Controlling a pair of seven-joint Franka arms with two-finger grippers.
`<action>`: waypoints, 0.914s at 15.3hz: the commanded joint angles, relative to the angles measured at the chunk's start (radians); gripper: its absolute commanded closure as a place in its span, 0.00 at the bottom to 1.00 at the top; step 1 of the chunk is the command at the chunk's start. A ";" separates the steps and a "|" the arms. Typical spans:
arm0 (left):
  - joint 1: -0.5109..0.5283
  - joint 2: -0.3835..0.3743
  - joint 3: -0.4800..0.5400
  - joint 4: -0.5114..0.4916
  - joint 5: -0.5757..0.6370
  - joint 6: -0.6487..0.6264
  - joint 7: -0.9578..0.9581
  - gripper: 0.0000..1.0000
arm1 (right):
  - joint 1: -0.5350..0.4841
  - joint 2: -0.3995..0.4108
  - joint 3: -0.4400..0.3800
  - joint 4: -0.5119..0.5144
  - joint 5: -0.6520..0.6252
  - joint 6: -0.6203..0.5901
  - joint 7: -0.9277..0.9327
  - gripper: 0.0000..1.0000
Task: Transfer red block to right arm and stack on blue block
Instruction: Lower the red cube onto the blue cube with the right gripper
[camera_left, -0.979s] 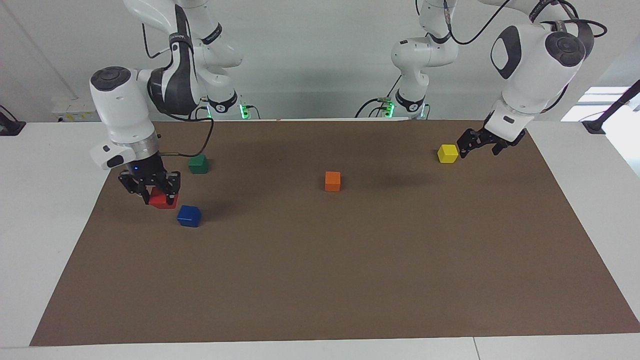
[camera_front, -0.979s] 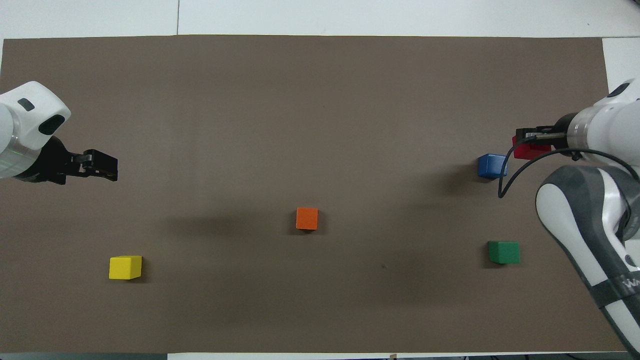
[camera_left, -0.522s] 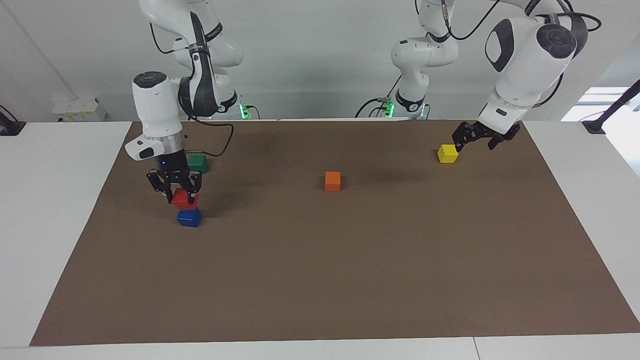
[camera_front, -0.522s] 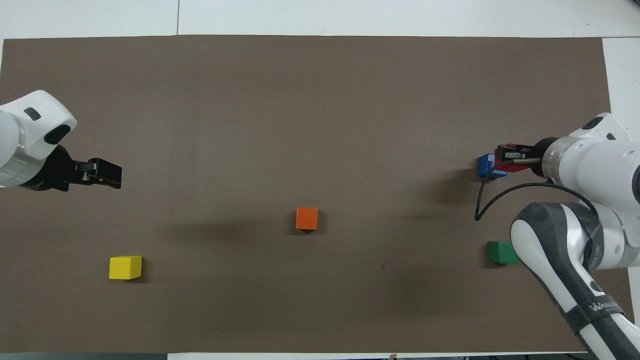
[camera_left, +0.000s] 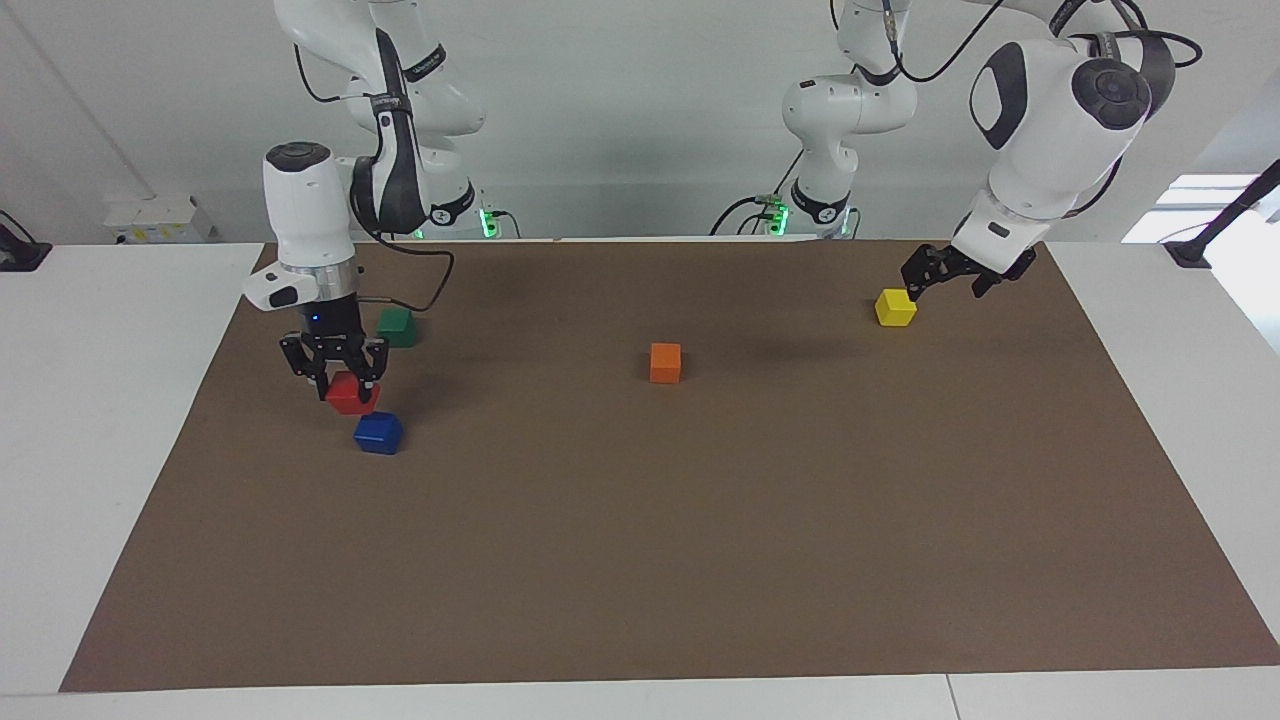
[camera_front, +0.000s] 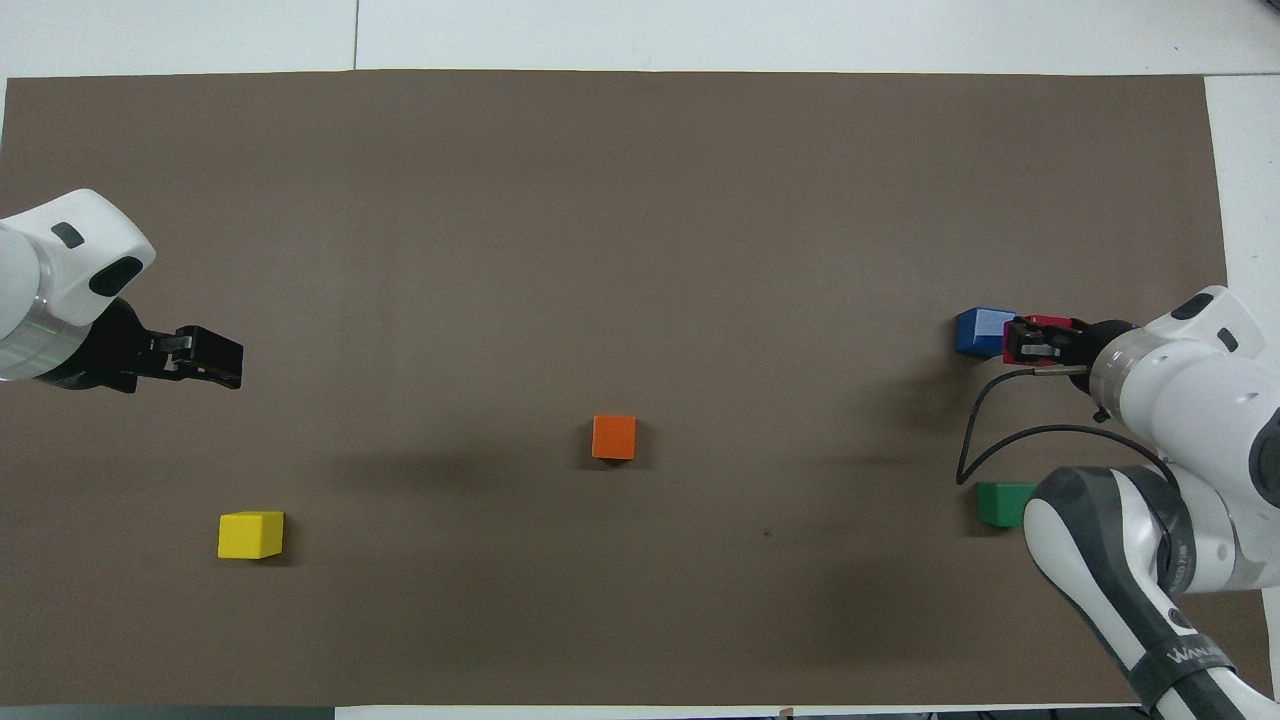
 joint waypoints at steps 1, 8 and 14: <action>-0.032 -0.021 0.012 -0.007 0.014 -0.003 -0.034 0.00 | -0.014 0.024 0.005 0.011 -0.032 0.010 0.054 1.00; -0.029 0.026 0.012 0.127 0.015 -0.035 -0.019 0.00 | -0.014 0.102 0.003 0.073 -0.167 -0.030 0.199 1.00; -0.021 0.025 0.015 0.167 0.011 -0.011 -0.025 0.00 | -0.003 0.119 0.007 0.133 -0.269 -0.114 0.317 1.00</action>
